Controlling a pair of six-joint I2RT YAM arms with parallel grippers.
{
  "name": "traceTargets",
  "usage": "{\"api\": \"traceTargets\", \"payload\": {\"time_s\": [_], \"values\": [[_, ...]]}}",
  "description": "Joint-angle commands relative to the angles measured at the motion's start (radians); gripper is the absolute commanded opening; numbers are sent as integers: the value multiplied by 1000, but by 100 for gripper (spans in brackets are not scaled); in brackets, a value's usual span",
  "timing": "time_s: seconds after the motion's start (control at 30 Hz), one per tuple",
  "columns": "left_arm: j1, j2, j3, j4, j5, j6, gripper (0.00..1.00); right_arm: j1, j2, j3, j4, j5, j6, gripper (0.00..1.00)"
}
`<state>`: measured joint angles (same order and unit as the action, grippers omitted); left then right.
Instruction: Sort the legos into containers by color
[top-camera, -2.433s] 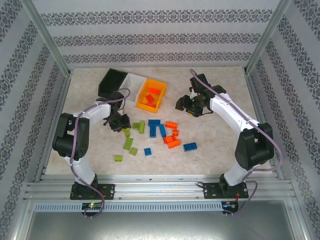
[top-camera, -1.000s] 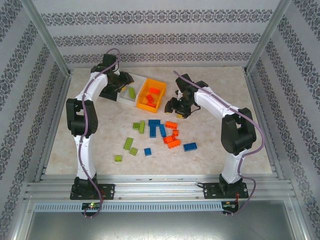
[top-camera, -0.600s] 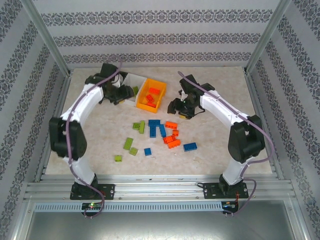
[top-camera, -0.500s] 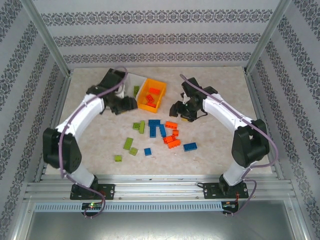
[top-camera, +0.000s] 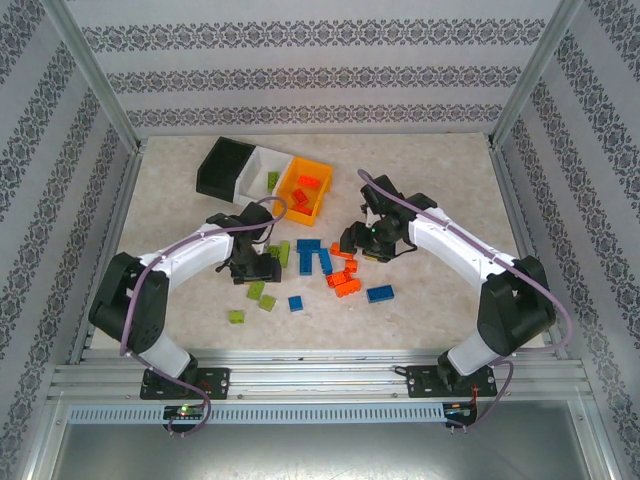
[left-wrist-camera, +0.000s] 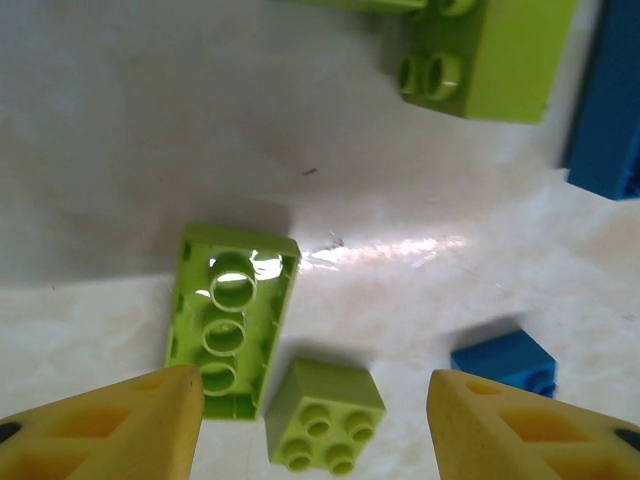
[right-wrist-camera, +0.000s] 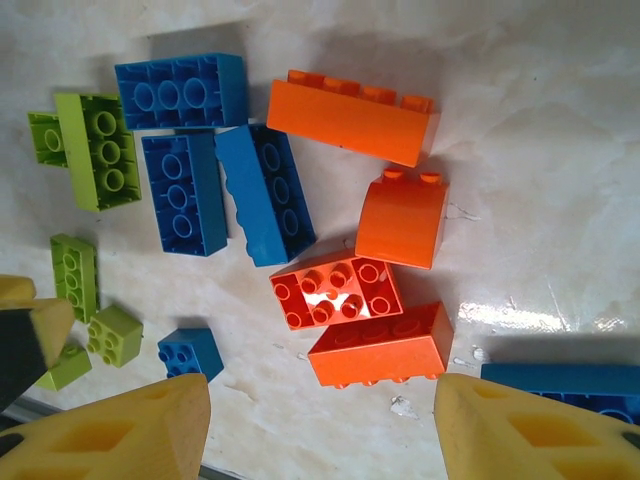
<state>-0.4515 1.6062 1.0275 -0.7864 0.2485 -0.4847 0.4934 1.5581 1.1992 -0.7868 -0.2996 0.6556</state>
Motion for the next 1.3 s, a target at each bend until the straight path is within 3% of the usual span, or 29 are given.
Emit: {"api": "traceTargets", "payload": {"time_s": [0.0,0.4,0.6,0.77,1.07,1.27], "values": [[-6,34,-14,33,-37,29,61,5,0,10,0,16,5,62],[-6,136,-38,63,-78,57,58,22,32,30,5,16,9,62],[-4,144,-30,62,-79,65,30,21,35,23,15,21,16,62],[21,143,17,27,-66,76,27,22,61,52,2,21,2,62],[169,141,312,-104,-43,121,28,10,105,109,-35,21,-30,62],[265,274,602,-112,-36,115,28,-3,144,152,-54,5,-38,62]]}}
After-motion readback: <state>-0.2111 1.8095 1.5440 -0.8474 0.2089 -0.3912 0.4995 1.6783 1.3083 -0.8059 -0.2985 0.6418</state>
